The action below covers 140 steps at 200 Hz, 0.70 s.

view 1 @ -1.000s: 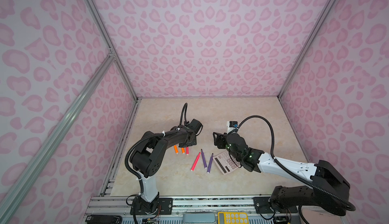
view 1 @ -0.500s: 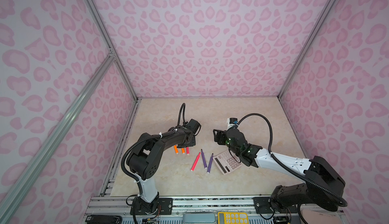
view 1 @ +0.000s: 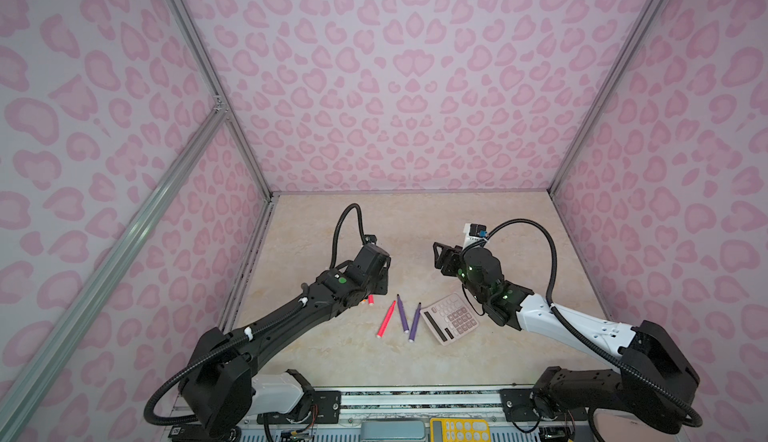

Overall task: Insert the pens into the pen caps
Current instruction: 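Lay the capped pink highlighter beside the orange markers and open the left gripper, then lower the left gripper onto the uncapped pink marker and close it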

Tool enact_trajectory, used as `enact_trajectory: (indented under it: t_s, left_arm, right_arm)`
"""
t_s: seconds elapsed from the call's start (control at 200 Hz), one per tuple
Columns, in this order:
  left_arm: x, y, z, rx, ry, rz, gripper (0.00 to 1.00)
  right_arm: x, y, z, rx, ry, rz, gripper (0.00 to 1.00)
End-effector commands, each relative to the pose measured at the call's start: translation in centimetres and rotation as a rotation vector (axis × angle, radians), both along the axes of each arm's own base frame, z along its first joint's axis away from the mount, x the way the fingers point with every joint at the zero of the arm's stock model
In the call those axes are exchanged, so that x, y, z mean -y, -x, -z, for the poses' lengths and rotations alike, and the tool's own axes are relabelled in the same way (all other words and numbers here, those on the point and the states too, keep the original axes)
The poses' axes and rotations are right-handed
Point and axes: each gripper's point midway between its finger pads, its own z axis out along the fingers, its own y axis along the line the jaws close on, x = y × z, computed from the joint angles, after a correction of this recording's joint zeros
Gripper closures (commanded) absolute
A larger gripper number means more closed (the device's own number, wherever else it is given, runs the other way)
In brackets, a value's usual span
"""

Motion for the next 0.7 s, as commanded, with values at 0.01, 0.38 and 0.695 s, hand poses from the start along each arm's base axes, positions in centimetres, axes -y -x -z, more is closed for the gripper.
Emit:
enact_trajectory:
  t_s: [0.01, 0.38, 0.695]
  left_arm:
    - [1.8, 3.1, 1.0, -0.037, 0.071, 0.175, 0.48]
    - [2.4, 6.2, 6.0, -0.136, 0.008, 0.288, 0.46]
    - [3.0, 5.0, 9.2, -0.207, -0.126, 0.256, 0.52]
  right_arm:
    - [2.0, -0.8, 0.3, 0.004, 0.019, 0.054, 0.26]
    - [2.3, -2.1, 0.7, -0.006, 0.058, 0.032, 0.26]
    - [2.8, -1.6, 1.0, -0.004, 0.057, 0.036, 0.26]
